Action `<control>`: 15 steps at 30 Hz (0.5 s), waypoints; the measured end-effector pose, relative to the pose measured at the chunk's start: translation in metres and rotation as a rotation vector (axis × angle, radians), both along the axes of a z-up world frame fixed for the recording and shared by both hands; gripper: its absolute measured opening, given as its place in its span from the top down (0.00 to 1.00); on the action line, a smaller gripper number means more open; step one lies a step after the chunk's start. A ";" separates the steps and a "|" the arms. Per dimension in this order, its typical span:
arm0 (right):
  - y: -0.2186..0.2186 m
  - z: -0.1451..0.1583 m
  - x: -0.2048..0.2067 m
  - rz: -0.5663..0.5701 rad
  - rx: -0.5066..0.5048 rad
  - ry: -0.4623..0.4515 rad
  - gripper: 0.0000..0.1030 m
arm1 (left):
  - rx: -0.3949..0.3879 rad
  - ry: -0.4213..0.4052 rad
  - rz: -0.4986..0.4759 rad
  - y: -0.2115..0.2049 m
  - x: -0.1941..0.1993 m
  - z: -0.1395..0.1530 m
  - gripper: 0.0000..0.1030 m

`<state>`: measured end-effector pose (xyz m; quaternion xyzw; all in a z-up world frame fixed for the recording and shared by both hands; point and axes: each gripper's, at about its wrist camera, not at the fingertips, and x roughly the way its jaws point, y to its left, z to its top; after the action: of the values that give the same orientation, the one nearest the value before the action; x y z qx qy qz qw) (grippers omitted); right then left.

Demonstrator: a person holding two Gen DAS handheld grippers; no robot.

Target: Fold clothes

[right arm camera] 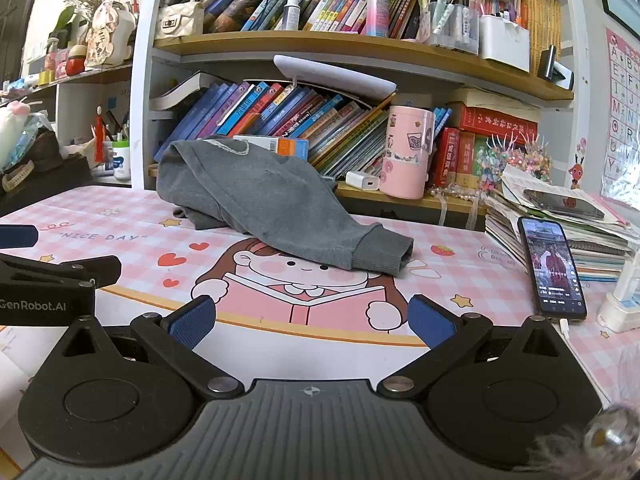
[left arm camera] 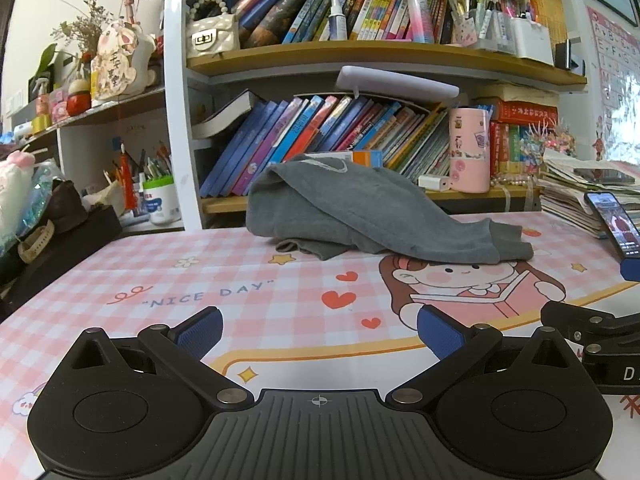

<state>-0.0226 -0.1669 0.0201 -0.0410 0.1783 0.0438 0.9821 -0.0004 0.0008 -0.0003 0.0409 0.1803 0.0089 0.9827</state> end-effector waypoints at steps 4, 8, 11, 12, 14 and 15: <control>-0.001 0.000 0.000 0.000 0.002 0.001 0.00 | -0.001 -0.008 0.002 0.001 -0.001 -0.001 0.00; -0.002 -0.001 0.001 0.000 0.003 0.003 0.00 | 0.000 -0.004 0.001 0.003 -0.001 0.000 0.00; 0.000 0.000 0.001 -0.001 0.004 0.004 0.00 | -0.005 0.004 0.005 0.001 0.001 0.000 0.00; -0.002 0.000 0.000 -0.001 0.004 0.004 0.00 | -0.005 0.004 0.006 -0.001 0.002 -0.001 0.00; -0.001 0.001 0.000 0.001 0.004 0.005 0.00 | -0.005 0.007 0.007 0.000 0.002 -0.001 0.00; -0.001 0.001 0.000 0.001 0.003 0.006 0.00 | -0.005 0.007 0.008 0.000 0.001 -0.001 0.00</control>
<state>-0.0227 -0.1676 0.0211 -0.0393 0.1810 0.0445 0.9817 0.0008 0.0005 -0.0015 0.0377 0.1840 0.0120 0.9821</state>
